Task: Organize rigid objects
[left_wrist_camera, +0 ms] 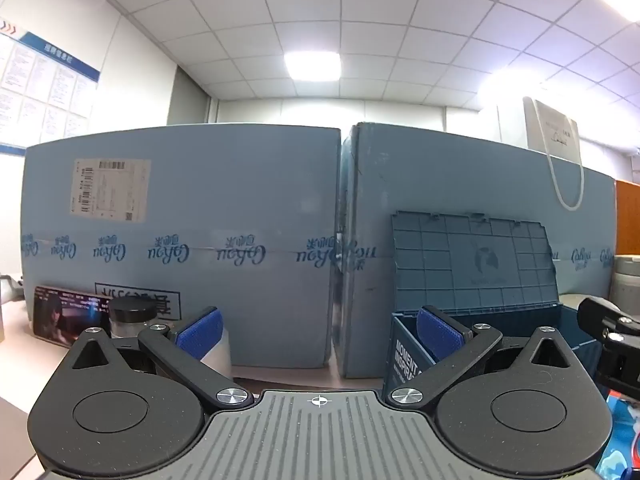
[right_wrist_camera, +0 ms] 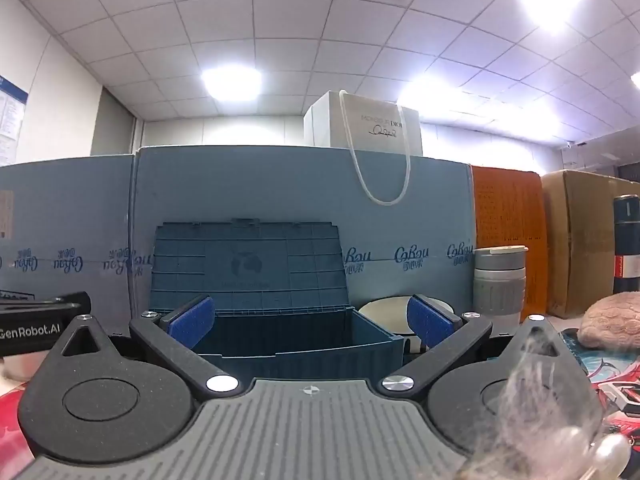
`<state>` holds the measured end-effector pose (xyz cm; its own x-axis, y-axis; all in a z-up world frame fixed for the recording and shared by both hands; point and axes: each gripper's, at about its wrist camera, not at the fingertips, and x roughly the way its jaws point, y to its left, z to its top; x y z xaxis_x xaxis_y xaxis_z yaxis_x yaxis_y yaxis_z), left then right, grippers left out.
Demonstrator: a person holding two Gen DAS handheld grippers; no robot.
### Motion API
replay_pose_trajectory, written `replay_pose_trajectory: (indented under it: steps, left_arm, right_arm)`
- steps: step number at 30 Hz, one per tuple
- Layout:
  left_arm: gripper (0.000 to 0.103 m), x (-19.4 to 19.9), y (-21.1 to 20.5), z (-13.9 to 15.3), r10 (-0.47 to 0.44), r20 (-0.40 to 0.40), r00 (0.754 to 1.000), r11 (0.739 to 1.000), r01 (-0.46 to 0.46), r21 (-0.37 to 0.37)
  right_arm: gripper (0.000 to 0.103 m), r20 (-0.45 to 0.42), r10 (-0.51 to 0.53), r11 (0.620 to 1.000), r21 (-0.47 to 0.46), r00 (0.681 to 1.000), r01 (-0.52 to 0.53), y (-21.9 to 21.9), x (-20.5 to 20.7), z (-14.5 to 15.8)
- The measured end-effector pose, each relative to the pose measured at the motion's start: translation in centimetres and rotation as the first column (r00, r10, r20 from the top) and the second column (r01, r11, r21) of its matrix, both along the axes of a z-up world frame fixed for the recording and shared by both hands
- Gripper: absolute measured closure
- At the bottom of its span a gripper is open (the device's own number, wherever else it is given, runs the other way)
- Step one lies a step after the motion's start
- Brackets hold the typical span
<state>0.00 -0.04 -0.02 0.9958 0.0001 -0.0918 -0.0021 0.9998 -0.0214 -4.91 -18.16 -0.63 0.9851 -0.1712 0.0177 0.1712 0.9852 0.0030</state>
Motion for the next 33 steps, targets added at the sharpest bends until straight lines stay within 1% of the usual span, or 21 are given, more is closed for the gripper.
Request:
replay_pose_trajectory:
  steps: [4,5,7,9,13,19,21,27,33]
  left_arm:
    - [0.0,-0.1,-0.2,-0.3,-0.005,0.022,1.0,1.0,0.005,0.021]
    - [0.0,-0.1,-0.4,-0.4,-0.007,0.03,1.0,0.999,0.005,0.042]
    - [0.0,-1.4,-0.5,-0.4,-0.01,0.076,0.997,0.999,0.008,0.036]
    - [0.0,-1.8,-0.1,-0.3,-0.016,0.087,0.996,0.999,0.013,0.031]
    - [0.0,-1.2,-0.4,-0.5,0.002,0.076,0.997,1.0,-0.004,0.029]
    - [0.0,-1.3,-0.3,-0.7,-0.016,0.087,0.996,0.999,0.014,0.029]
    - [0.0,-1.2,0.0,-0.7,-0.014,0.083,0.996,1.0,0.012,0.017]
    - [0.0,-1.3,-0.2,-0.7,-0.02,0.085,0.996,1.0,0.018,0.025]
    - [0.0,-1.3,-0.3,-0.7,-0.025,0.085,0.996,0.999,0.022,0.03]
  right_arm:
    - [0.0,-0.007,0.0,1.0,0.015,1.0,0.001,-0.2,0.0,0.0]
    - [0.0,-0.009,0.004,1.0,0.004,1.0,-0.004,0.1,0.1,0.0]
    - [0.0,-0.006,0.004,1.0,0.012,1.0,-0.004,-0.1,0.1,-0.2]
    - [0.0,0.001,0.006,1.0,0.003,1.0,-0.006,0.0,0.0,0.0]
    - [0.0,-0.003,0.0,1.0,0.0,1.0,0.0,0.2,0.0,0.0]
    - [0.0,0.0,0.0,1.0,0.027,1.0,0.0,0.0,-0.1,0.0]
    - [0.0,0.0,0.009,0.999,0.031,1.0,-0.009,0.0,-0.1,0.0]
    - [0.0,-0.003,0.006,0.998,0.064,1.0,-0.006,-0.5,-0.2,-0.1]
    - [0.0,0.0,0.01,0.999,0.051,1.0,-0.01,-0.2,-0.3,-0.1]
